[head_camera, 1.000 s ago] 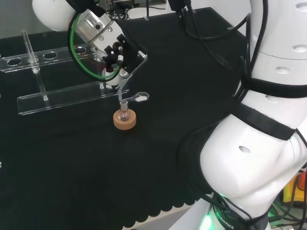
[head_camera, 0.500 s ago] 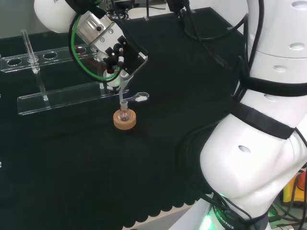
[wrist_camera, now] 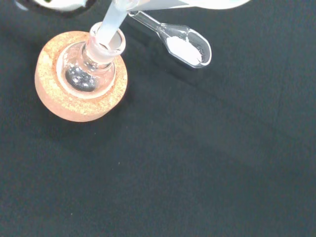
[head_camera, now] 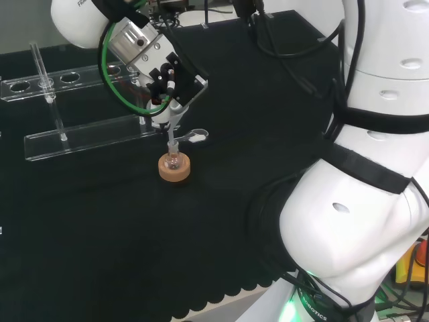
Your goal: Place the funnel on the round-bottom flask.
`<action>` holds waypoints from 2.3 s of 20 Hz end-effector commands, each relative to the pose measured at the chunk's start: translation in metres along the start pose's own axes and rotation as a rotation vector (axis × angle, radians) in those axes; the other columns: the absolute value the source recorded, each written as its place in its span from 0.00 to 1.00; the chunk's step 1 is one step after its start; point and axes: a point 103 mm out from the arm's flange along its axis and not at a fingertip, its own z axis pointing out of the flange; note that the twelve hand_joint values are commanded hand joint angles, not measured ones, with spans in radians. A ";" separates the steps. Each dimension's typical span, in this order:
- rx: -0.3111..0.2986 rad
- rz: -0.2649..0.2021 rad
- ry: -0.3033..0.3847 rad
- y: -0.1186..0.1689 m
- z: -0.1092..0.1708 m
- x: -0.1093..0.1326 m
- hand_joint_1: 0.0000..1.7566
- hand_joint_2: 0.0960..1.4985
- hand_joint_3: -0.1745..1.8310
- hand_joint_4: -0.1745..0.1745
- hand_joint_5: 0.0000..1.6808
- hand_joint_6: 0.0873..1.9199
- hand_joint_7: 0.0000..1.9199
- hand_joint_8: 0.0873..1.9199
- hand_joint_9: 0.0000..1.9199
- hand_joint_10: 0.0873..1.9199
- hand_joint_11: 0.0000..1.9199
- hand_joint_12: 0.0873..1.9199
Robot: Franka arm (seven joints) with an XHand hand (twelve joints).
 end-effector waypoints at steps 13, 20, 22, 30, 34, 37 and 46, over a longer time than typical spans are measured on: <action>0.013 -0.007 0.014 0.008 0.010 -0.003 0.52 0.52 0.43 0.46 0.42 0.33 0.33 0.32 0.52 0.19 0.30 0.64; 0.016 -0.011 0.014 0.010 0.011 -0.002 0.52 0.52 0.43 0.46 0.42 0.33 0.33 0.32 0.52 0.19 0.30 0.64; 0.015 -0.015 0.022 0.010 0.013 -0.004 0.52 0.52 0.43 0.46 0.42 0.33 0.33 0.32 0.52 0.19 0.30 0.64; 0.018 -0.019 0.024 0.011 0.014 -0.003 0.52 0.52 0.43 0.46 0.42 0.33 0.32 0.32 0.52 0.19 0.30 0.64; 0.020 -0.018 0.019 0.014 0.014 0.000 0.52 0.52 0.43 0.46 0.42 0.33 0.32 0.33 0.51 0.19 0.30 0.64; 0.017 -0.021 0.025 0.014 0.016 -0.001 0.52 0.52 0.43 0.46 0.42 0.33 0.32 0.33 0.51 0.19 0.30 0.64; 0.029 -0.031 0.011 0.021 0.018 0.013 0.52 0.52 0.43 0.45 0.41 0.33 0.32 0.33 0.51 0.20 0.30 0.64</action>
